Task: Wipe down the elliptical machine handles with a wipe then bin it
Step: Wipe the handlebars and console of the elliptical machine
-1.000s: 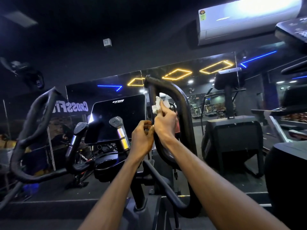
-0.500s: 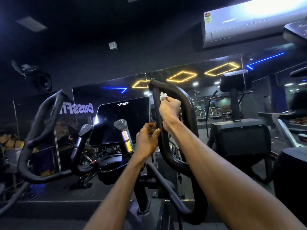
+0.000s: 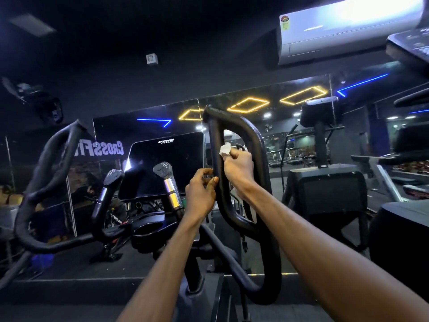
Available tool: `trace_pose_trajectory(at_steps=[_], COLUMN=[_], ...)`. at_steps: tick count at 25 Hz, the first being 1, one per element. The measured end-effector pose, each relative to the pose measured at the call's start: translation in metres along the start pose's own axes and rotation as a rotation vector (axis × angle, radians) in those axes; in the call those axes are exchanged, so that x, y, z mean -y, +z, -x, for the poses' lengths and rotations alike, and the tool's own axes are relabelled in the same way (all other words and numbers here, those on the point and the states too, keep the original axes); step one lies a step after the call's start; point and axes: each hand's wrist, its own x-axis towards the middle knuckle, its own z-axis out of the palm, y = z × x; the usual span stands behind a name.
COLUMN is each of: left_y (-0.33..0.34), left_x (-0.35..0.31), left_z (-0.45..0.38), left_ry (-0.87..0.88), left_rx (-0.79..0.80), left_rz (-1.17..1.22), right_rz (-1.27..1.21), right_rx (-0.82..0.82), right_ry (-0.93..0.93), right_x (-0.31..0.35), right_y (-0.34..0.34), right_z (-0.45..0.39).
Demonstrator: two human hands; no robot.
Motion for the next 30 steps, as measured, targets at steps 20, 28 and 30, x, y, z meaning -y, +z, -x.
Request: trace_pose_trajectory(at_steps=[20,28,30], left_y=[0.052,0.078,0.083], left_x=[-0.077,-0.126,-0.112], left_z=[-0.036,-0.059,-0.053], left_ry=[-0.342,-0.387,-0.305], left_rx=[-0.199,-0.320,-0.269], left_rz=[0.506,0.532,0.349], right_rz=[0.252,0.054,0.043], right_rx=[0.036,0.008,0.028], right_ry=[-0.336,-0.250,-0.242], right_x=[0.040,0.040,0.041], right_y=[-0.073,-0.086,-0.089], right_z=[-0.016,-0.031,-0.031])
